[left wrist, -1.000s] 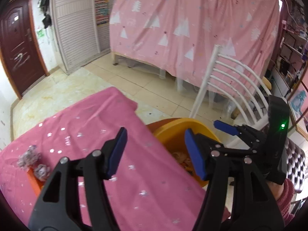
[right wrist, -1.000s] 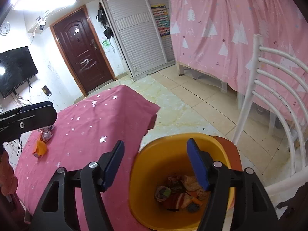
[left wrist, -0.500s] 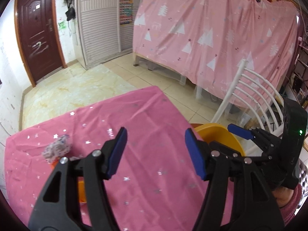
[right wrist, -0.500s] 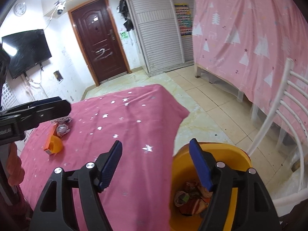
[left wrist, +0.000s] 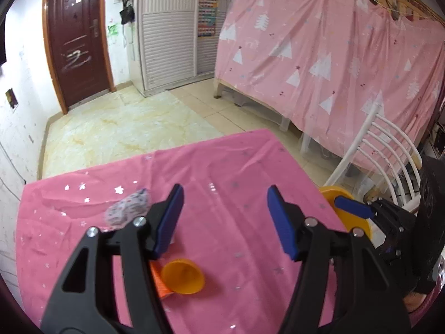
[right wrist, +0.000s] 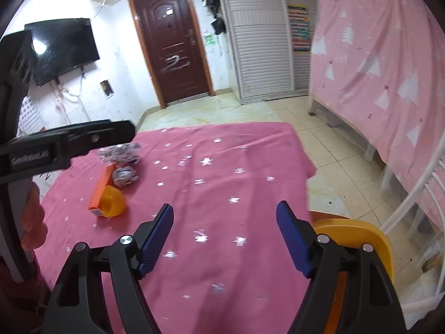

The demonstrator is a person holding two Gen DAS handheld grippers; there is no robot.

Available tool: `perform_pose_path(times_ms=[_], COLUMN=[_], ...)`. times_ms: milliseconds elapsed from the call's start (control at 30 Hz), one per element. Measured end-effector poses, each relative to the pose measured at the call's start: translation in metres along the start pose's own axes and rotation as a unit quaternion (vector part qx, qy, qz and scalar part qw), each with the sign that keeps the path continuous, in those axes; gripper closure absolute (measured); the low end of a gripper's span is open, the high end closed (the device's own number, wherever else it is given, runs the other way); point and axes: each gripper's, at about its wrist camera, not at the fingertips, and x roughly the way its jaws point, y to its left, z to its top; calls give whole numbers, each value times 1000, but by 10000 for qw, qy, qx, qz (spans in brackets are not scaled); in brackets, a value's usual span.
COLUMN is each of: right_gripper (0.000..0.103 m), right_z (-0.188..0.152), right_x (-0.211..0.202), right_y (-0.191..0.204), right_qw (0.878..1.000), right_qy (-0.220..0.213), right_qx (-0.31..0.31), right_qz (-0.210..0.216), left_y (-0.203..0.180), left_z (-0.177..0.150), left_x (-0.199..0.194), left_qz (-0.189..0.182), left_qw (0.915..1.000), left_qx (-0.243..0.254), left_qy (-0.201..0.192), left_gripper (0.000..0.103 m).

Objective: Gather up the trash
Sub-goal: 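Move both open tools back over the remaining items on the table, then grasp the white printed wrapper with the left tool while the right tool grasps the yellow cup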

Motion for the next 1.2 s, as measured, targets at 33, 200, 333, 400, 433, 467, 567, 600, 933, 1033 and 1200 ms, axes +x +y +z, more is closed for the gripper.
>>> perform_pose_path(times_ms=[33, 200, 333, 400, 433, 467, 567, 600, 933, 1033, 1200], right_gripper=[33, 32, 32, 32, 32, 32, 32, 32, 32, 32, 32], right_z=[1, 3, 5, 6, 7, 8, 9, 9, 12, 13, 15], right_x=[3, 17, 26, 31, 33, 35, 41, 43, 66, 72, 84], right_y=[6, 29, 49, 58, 62, 65, 75, 79, 119, 126, 130], right_qw=[10000, 9994, 9982, 9974, 9968, 9963, 9939, 9929, 9835, 9822, 9817], right_qy=[30, 155, 245, 287, 317, 338, 409, 440, 707, 796, 941], right_qx=[-57, -257, -429, -532, -561, -571, -632, -660, -999, -1075, -1067], right_qz=[43, 194, 328, 397, 471, 542, 801, 887, 1329, 1322, 1268], left_y=[6, 31, 53, 63, 70, 73, 84, 88, 112, 117, 121], left_z=[-1, -3, -2, -2, -2, -1, -1, -1, -3, -6, -10], left_x=[0, 2, 4, 6, 6, 7, 13, 15, 45, 51, 59], left_qz=[29, 113, 130, 100, 80, 87, 128, 152, 135, 114, 40], left_qw=[10000, 9996, 9988, 9982, 9978, 9975, 9969, 9967, 9935, 9930, 9924], left_qx=[-39, -236, -439, -548, -624, -663, -709, -710, -849, -836, -822], left_qy=[7, 97, 180, 225, 223, 235, 314, 358, 750, 827, 915], left_gripper=[43, 43, 43, 31, 30, 29, 29, 29, 29, 29, 30])
